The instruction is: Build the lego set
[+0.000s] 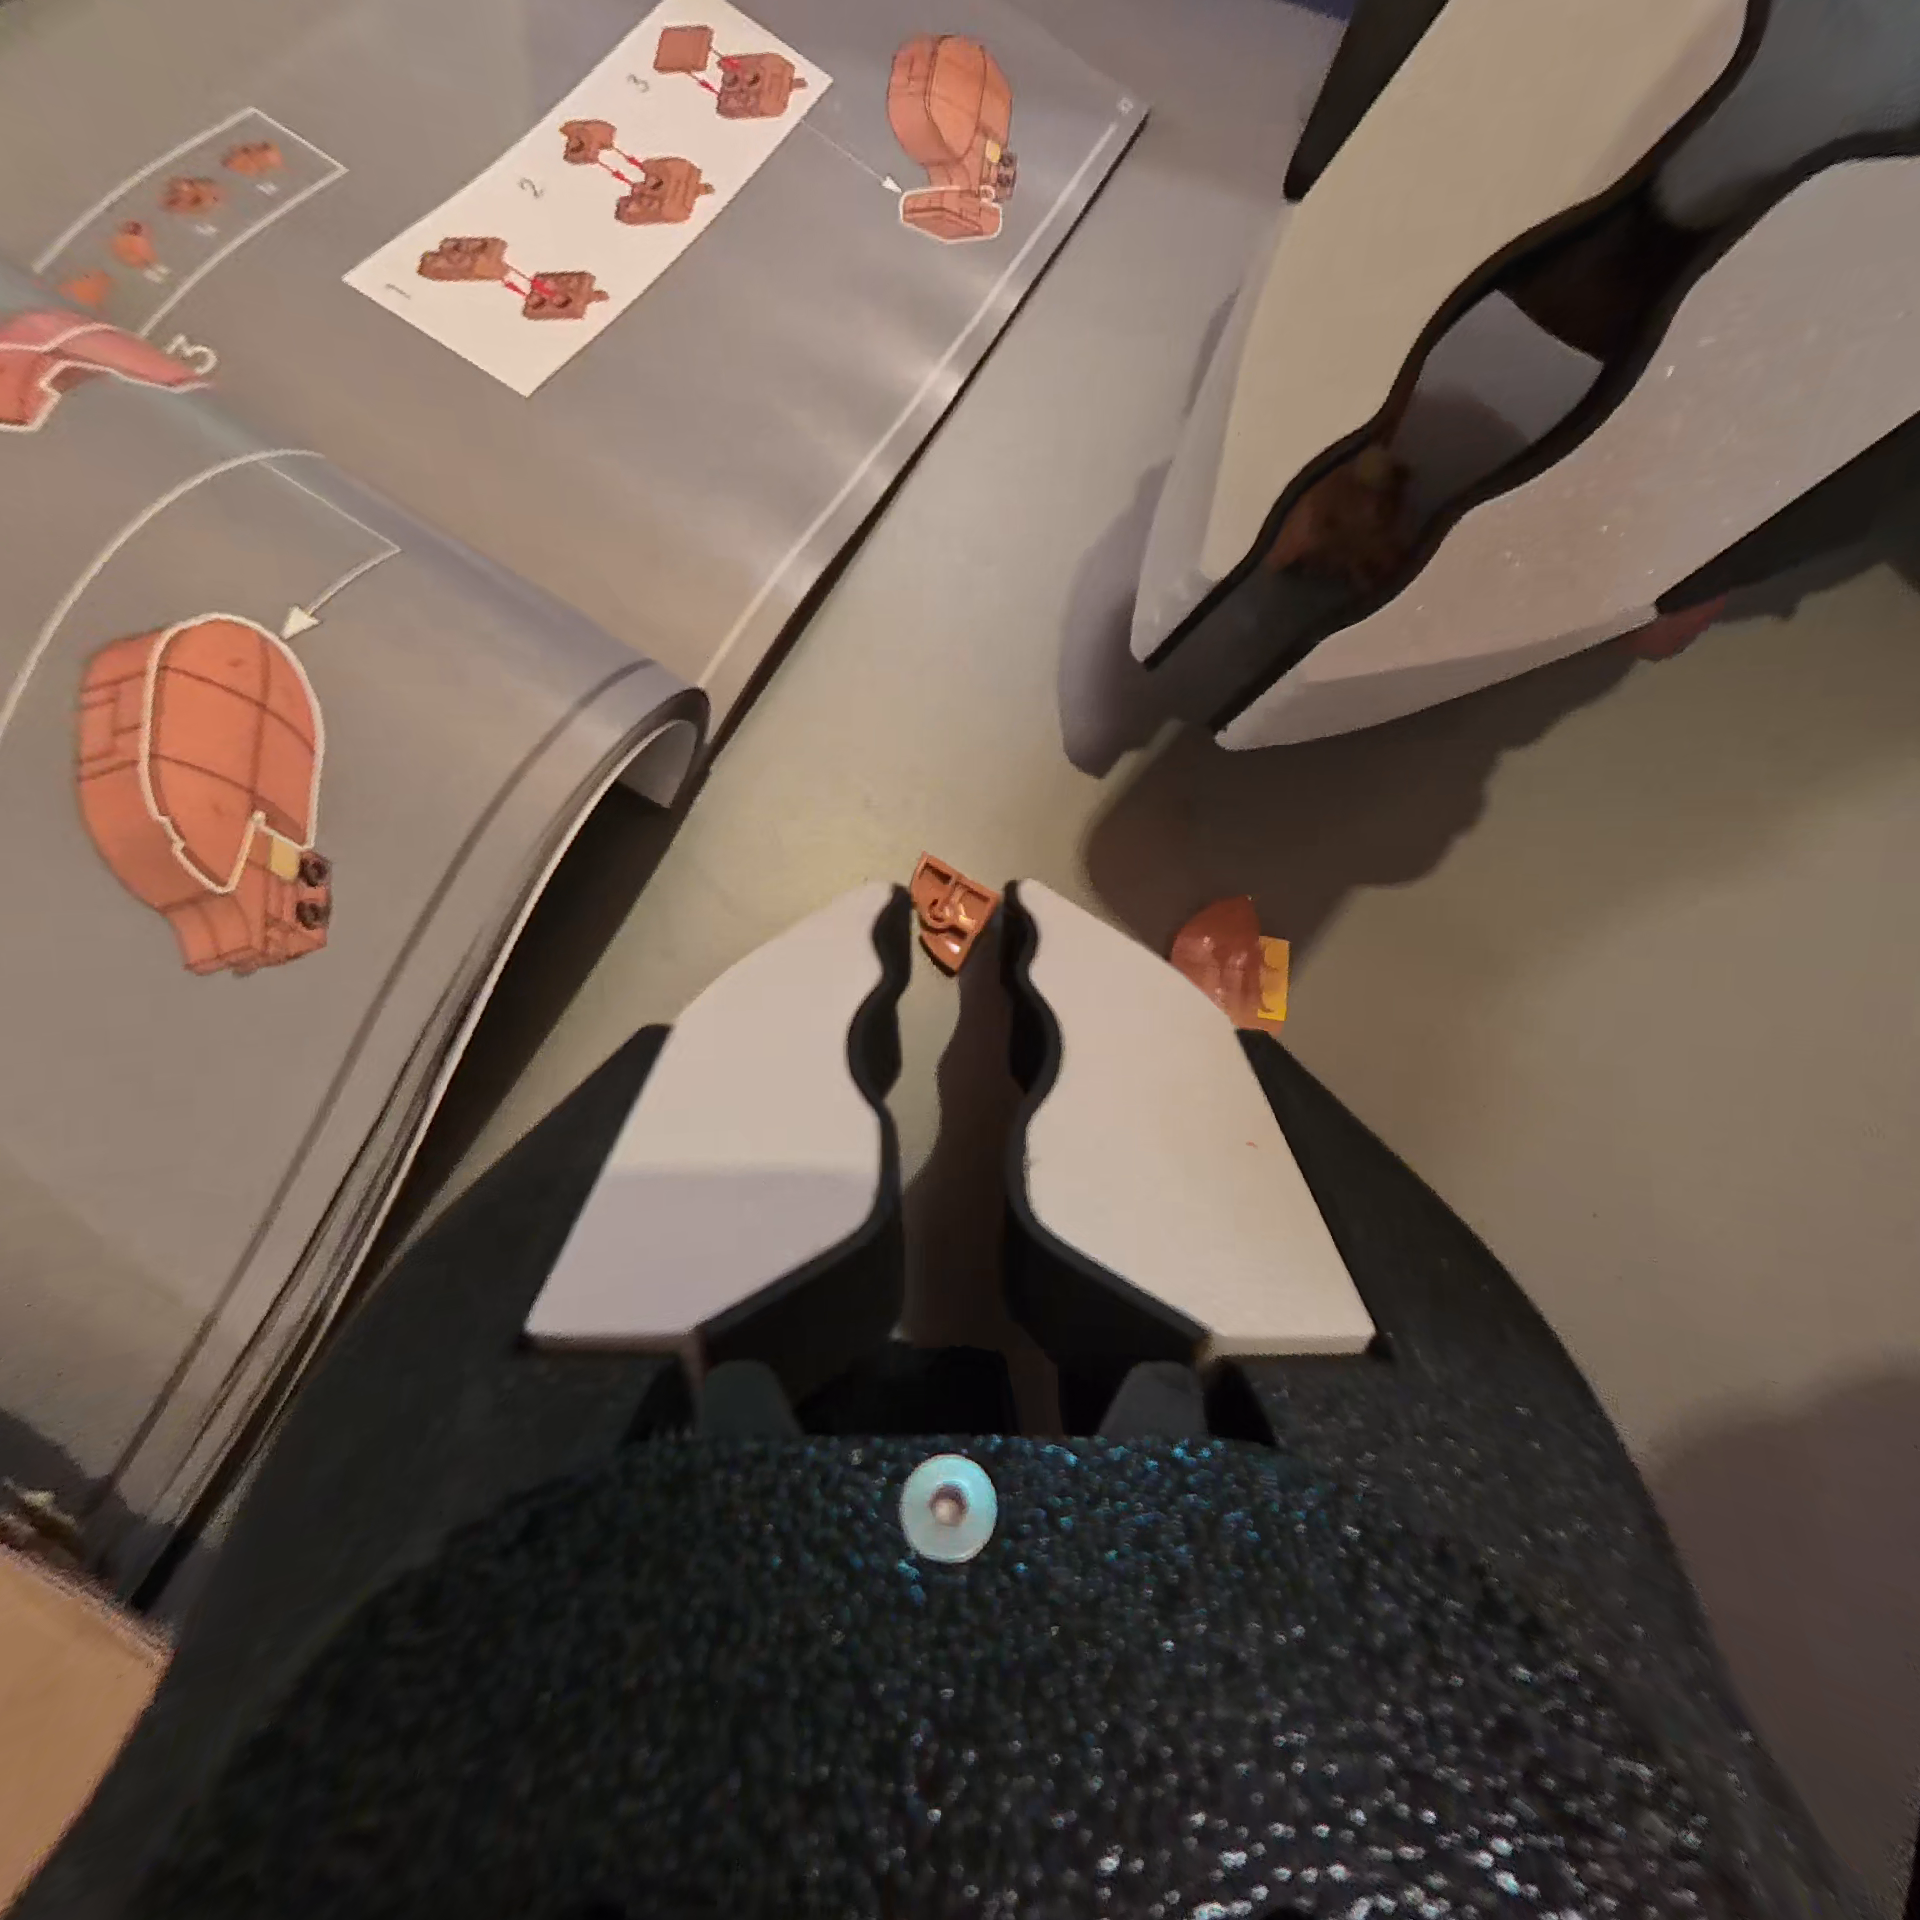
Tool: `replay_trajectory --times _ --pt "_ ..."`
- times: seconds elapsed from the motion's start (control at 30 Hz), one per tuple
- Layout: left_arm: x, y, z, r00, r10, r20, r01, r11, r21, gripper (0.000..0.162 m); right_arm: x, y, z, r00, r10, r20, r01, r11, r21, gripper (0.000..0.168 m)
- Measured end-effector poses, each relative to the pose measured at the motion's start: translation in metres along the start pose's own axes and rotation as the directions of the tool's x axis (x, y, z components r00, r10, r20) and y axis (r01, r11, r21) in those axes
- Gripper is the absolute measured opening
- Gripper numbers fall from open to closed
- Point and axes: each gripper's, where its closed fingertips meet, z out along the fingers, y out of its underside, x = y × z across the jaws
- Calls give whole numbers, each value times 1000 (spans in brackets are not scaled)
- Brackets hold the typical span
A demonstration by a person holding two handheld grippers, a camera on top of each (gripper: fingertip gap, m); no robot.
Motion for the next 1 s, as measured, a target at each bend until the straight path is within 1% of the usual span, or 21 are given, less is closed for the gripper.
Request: replay_trajectory --times 0.07,0.1,0.2,0.33,0.4,0.47,0.53,0.57,0.63,0.73,0.83,0.93,1.0 --pt "3 0 1 1000 12 -13 -13 1000 -1 10 -1 0 1 1000 6 4 -6 1000 3 14" --pt "5 1 2 1000 14 -24 -14 1000 -3 4 -2 1 1 1000 10 10 -10 1000 4 14" --pt "5 0 1 999 4 -33 -4 1000 6 4 -5 1 2 1000 9 19 -9 1000 5 14" --pt "9 -3 -1 996 -33 -86 36 999 40 4 -5 1 4 1000 -8 11 8 1000 8 16" --pt "19 -13 -6 982 -63 -176 82 991 104 4 -2 -2 3 1000 -22 -5 22 999 30 17" --pt "30 -27 -18 946 -105 -307 169 967 192 4 -1 -10 -2 999 -46 -7 46 995 89 18" --pt "37 -40 -32 888 -135 -440 270 927 260 3 -2 -20 -9 997 -80 4 78 982 170 19" --pt "40 -44 -38 856 -147 -496 316 908 275 3 -2 -25 -13 995 -99 -8 99 972 214 19" --pt "44 -48 -44 809 -157 -566 369 886 281 3 -4 -35 -20 990 -140 -20 140 949 284 20" --pt "54 -52 -48 760 -150 -633 401 874 274 3 -16 -42 -24 978 -207 -14 199 919 341 23" --pt "61 -53 -47 726 -156 -670 421 871 253 4 -19 -48 -27 964 -258 -67 264 889 375 23" --pt "59 -55 -47 707 -181 -684 459 853 249 4 -17 -48 -26 958 -269 -97 286 888 360 15" --pt "57 -53 -44 714 -191 -673 458 855 243 4 -16 -44 -24 963 -256 -86 270 906 327 13"
